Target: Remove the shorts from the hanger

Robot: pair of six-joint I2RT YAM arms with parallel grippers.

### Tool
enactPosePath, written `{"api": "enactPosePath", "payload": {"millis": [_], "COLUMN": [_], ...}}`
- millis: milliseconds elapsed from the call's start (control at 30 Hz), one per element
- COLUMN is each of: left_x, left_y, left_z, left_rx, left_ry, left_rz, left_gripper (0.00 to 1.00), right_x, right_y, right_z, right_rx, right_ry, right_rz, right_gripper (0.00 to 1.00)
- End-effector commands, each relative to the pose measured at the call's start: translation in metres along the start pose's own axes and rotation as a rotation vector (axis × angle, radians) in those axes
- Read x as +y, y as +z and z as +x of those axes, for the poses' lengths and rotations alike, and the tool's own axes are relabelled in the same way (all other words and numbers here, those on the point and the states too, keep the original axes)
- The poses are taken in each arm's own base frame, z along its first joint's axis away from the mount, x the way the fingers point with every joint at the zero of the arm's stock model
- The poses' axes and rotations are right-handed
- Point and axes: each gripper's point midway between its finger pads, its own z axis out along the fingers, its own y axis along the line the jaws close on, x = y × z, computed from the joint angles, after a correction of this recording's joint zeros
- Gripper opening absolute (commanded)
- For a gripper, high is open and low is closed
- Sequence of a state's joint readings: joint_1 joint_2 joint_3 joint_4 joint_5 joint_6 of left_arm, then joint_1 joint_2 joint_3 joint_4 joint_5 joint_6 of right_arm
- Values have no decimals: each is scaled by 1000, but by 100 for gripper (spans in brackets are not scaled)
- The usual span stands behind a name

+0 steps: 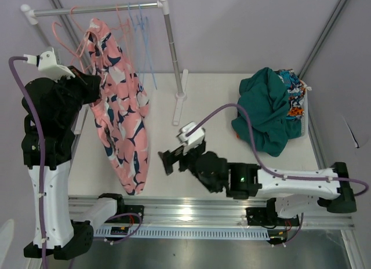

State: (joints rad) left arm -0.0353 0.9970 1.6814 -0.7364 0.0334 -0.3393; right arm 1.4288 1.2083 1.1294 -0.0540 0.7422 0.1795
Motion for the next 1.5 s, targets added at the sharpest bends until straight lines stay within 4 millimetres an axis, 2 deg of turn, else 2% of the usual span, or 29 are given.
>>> {"api": "enactPosePath", "payload": {"millis": [0, 33, 100, 167, 267, 333, 367, 400, 467, 500, 533, 800, 833, 900, 933, 967, 1000, 1033, 1067, 1100, 1167, 1200, 1233, 1267, 1300, 1333, 1367, 1400, 1467], "left_x": [-16, -19, -23, -26, -26, -28, -28, -29, -30, -30, -31, -32, -33, -36, -38, -40, -40, -41, -39, -39, -36, -36, -34, -33, -32, -31, -34, -30, -31], "left_y": [-5, -5, -2, -4, 0, 1, 2, 1, 1, 1, 2, -1, -3, -4, -8, -12, -12, -12, -11, -12, -8, -9, -7, -6, -6, -4, -11, 0, 1], "left_z": [-25, -29, -30, -34, -33, -31, -30, -30, -29, -29, -30, -33, -36, -36, -42, -44, -44, -45, -46, -50, -49, -56, -57, -60, -72, -76, -90, -88, -96], "left_rx": [-70, -76, -66, -74, -66, -57, -56, -56, -57, -56, -56, -60, -64, -61, -76, -86, -86, -89, -92, -101, -88, -104, -104, -107, -137, -146, -176, -159, -176], "left_ry": [-3, -8, -15, -16, -18, -22, -26, -29, -30, -30, -29, -22, -26, -32, -38, -42, -42, -42, -38, -29, -18, -8, -3, 1, 14, 20, 30, 30, 35], "left_rz": [59, 70, 88, 96, 100, 111, 113, 120, 123, 125, 126, 127, 130, 141, 149, 160, 160, 159, 150, 148, 128, 120, 109, 101, 84, 74, 73, 51, 52], "left_gripper": [0, 0, 0, 0, 0, 0, 0, 0, 0, 0, 0, 0, 0, 0, 0, 0, 0, 0, 0, 0, 0, 0, 0, 0, 0, 0, 0, 0, 0], "right_x": [56, 72, 92, 108, 126, 137, 141, 146, 148, 151, 155, 156, 157, 150, 151, 145, 143, 144, 143, 137, 142, 136, 143, 142, 130, 138, 136, 124, 126], "right_y": [-5, 1, 4, 10, 19, 24, 31, 35, 44, 52, 56, 100, 109, 125, 134, 153, 155, 159, 160, 158, 141, 131, 112, 100, 88, 67, 52, 40, 13], "right_z": [-4, 12, 6, 22, 25, 19, 27, 17, 12, 18, 4, -17, -8, -8, 4, 15, 15, 25, 29, 39, 39, 67, 65, 76, 108, 120, 124, 146, 162], "right_rx": [-24, 2, -21, 1, -2, -25, -23, -57, -86, -88, -118, -166, -160, -170, -160, -156, -156, -145, -141, -128, -139, -100, -99, -79, -33, -16, -2, 27, 67], "right_ry": [-62, -96, -79, -94, -69, -52, -94, -80, -141, -162, -139, -85, -94, -72, -62, -35, -35, -47, -51, -65, -50, -95, -66, -72, -121, -126, -97, -127, -99], "right_rz": [-38, -44, -53, -51, -69, -81, -75, -68, -54, -45, -47, -21, -13, 11, 18, 30, 35, 35, 43, 73, 59, 62, 39, 41, 63, 38, 38, 70, 66], "right_gripper": [100, 99, 100, 99, 99, 99, 100, 99, 99, 99, 99, 99, 99, 99, 99, 88, 88, 71, 15, 0, 0, 0, 0, 0, 0, 0, 0, 0, 0]}}
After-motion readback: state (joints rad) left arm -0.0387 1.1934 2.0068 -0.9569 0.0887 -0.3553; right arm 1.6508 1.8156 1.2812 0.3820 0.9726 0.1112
